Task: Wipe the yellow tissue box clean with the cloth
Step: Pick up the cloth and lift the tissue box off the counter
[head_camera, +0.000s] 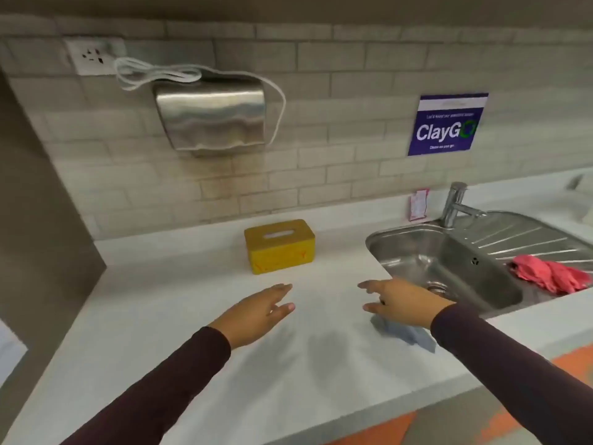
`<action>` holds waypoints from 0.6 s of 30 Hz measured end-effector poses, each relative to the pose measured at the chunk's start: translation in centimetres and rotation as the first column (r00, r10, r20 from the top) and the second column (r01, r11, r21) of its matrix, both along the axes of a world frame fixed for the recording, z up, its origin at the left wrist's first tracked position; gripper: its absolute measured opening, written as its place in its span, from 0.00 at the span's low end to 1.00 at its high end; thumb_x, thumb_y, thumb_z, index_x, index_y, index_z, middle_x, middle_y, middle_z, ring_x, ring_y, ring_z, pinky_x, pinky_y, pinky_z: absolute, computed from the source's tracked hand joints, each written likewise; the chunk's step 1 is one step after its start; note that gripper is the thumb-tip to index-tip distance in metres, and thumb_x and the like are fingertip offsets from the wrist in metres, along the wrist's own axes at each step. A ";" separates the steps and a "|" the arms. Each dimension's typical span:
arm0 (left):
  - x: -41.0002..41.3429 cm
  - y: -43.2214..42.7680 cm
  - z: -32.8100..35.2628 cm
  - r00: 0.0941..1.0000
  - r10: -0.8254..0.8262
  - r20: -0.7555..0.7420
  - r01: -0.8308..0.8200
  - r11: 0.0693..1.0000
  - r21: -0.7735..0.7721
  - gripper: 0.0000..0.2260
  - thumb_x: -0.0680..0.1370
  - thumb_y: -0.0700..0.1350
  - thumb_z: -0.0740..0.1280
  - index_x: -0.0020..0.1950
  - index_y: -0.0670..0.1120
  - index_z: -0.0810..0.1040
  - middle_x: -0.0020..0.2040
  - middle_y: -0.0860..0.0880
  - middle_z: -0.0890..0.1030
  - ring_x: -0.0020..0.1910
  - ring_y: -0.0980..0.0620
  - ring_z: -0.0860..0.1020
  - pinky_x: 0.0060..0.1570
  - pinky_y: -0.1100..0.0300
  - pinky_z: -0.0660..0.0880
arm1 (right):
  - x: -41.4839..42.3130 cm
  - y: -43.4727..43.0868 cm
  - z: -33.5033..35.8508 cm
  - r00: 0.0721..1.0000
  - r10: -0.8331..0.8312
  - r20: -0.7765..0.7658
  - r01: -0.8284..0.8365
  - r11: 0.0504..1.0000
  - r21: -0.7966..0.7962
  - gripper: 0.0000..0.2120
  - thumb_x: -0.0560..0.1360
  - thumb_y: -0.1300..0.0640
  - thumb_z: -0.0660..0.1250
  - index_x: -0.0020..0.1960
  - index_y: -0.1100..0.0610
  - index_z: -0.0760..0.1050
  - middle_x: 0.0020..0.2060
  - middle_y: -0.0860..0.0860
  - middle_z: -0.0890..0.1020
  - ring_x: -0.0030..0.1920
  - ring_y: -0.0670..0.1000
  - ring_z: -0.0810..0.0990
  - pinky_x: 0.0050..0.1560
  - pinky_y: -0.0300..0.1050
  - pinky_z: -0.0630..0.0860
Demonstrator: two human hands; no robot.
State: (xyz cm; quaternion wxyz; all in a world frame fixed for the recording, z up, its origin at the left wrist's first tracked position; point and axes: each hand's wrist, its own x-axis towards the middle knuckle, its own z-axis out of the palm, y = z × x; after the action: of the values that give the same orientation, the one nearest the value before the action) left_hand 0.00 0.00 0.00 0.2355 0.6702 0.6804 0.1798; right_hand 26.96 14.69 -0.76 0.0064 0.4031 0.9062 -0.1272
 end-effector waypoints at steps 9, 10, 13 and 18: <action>5.4 9.0 -6.8 0.993 0.072 0.097 -0.054 0.982 -0.180 0.21 0.79 0.60 0.53 0.72 0.59 0.62 0.72 0.54 0.68 0.71 0.53 0.66 0.72 0.54 0.60 | 4.9 7.9 -10.5 0.995 -0.101 -0.016 0.099 0.993 -0.062 0.15 0.76 0.53 0.63 0.62 0.54 0.73 0.58 0.51 0.76 0.54 0.57 0.73 0.54 0.51 0.72; 5.9 9.8 -7.4 0.988 0.091 0.124 -0.066 0.980 -0.189 0.21 0.79 0.60 0.53 0.71 0.59 0.62 0.72 0.55 0.68 0.71 0.53 0.65 0.71 0.55 0.60 | 5.1 8.4 -11.4 0.992 -0.125 -0.027 0.122 0.989 -0.083 0.19 0.76 0.52 0.64 0.66 0.55 0.71 0.62 0.51 0.73 0.56 0.57 0.71 0.57 0.50 0.71; 7.0 11.3 -8.8 0.968 0.144 0.207 -0.102 0.974 -0.202 0.20 0.79 0.60 0.54 0.70 0.59 0.64 0.72 0.55 0.68 0.69 0.56 0.67 0.65 0.63 0.61 | 5.1 8.3 -13.8 0.981 -0.153 -0.123 0.140 0.985 -0.101 0.22 0.76 0.51 0.65 0.68 0.55 0.69 0.66 0.54 0.68 0.60 0.58 0.67 0.62 0.48 0.66; 5.8 13.0 -8.8 0.966 0.169 0.196 -0.133 0.974 -0.186 0.20 0.79 0.59 0.55 0.70 0.59 0.65 0.71 0.56 0.70 0.68 0.59 0.68 0.61 0.66 0.60 | 3.8 8.5 -15.0 0.904 -0.230 -0.362 0.167 0.966 -0.196 0.08 0.78 0.61 0.62 0.56 0.56 0.76 0.56 0.55 0.75 0.56 0.56 0.71 0.55 0.43 0.68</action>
State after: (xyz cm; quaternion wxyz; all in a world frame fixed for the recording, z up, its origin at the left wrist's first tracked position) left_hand 5.77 12.98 -8.80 0.3483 0.5709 0.7138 0.2079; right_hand 30.78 23.23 -15.72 -0.1506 0.4593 0.8309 -0.2755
